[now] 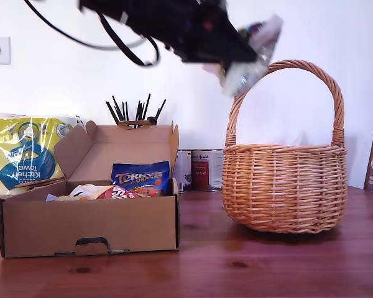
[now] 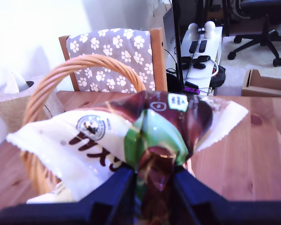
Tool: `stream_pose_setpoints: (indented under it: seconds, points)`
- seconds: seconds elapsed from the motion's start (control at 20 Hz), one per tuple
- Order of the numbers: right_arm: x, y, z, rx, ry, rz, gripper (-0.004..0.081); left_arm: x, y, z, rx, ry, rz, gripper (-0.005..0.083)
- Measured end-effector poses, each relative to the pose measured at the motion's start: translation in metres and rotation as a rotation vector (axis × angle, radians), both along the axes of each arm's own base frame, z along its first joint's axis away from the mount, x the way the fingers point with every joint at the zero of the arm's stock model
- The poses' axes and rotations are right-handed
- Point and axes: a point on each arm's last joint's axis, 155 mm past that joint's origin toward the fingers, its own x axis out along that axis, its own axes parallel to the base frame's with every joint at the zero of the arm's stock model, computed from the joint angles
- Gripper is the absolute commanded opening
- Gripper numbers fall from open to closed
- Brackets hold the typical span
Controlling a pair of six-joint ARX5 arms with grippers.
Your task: Move the bags of Easter eggs from the cardboard box on the left into the woven basket on the right side.
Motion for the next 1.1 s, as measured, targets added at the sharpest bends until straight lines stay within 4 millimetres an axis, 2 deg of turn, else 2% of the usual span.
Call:
stream_pose_setpoints:
  seconds: [0.1, 0.25, 0.35, 0.5, 0.65, 0.8, 1.1]
  points:
    - [-0.005, -0.002, 0.012, 0.006, -0.022, -0.001, -0.0012, 0.007, -0.014, -0.015, -0.012, -0.013, -0.002, 0.0019]
    - [-0.009, -0.004, 0.042, 0.026, -0.088, -0.004, -0.0012, 0.013, -0.038, -0.036, -0.020, -0.022, -0.016, 0.0019]
    - [-0.011, -0.004, 0.044, 0.027, -0.093, -0.004, -0.0012, 0.022, -0.058, -0.039, -0.029, -0.036, -0.018, 0.0019]
    - [-0.013, -0.005, 0.037, 0.018, -0.063, -0.004, -0.0012, 0.037, -0.076, -0.035, -0.038, -0.053, -0.003, 0.0022]
    - [-0.013, -0.005, 0.037, 0.017, -0.061, -0.004, -0.0012, 0.048, -0.079, -0.034, -0.027, -0.055, 0.032, 0.0050]
    - [-0.013, -0.004, 0.037, 0.019, -0.061, 0.001, -0.0012, 0.054, -0.075, -0.046, 0.014, -0.034, 0.071, 0.0260]
    - [-0.013, -0.004, 0.037, 0.019, -0.061, 0.001, -0.0012, 0.058, -0.071, -0.048, 0.024, -0.035, 0.098, 0.0313]
